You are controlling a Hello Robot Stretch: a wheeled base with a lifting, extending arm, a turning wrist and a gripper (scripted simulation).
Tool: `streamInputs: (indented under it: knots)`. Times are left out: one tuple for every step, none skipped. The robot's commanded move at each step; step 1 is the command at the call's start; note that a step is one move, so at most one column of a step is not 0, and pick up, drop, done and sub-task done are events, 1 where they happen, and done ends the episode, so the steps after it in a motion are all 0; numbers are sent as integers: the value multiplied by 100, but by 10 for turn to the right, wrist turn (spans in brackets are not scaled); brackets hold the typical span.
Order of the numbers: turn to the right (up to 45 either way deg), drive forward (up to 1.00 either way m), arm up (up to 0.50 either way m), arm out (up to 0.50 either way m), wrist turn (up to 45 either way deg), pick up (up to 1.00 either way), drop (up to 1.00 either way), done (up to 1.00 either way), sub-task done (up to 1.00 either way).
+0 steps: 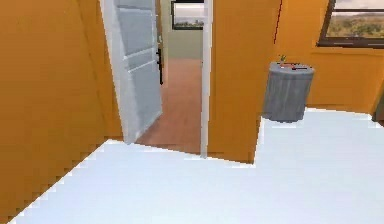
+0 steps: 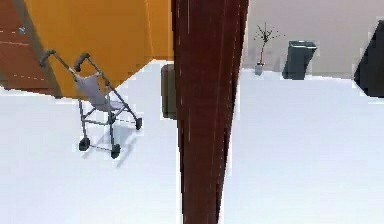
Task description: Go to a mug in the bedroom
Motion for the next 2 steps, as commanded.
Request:
streamInputs:
  knots:
    - [90,0,0,0,0,0,0,0,0]
    - [0,20,0,0,0,0,0,0,0]
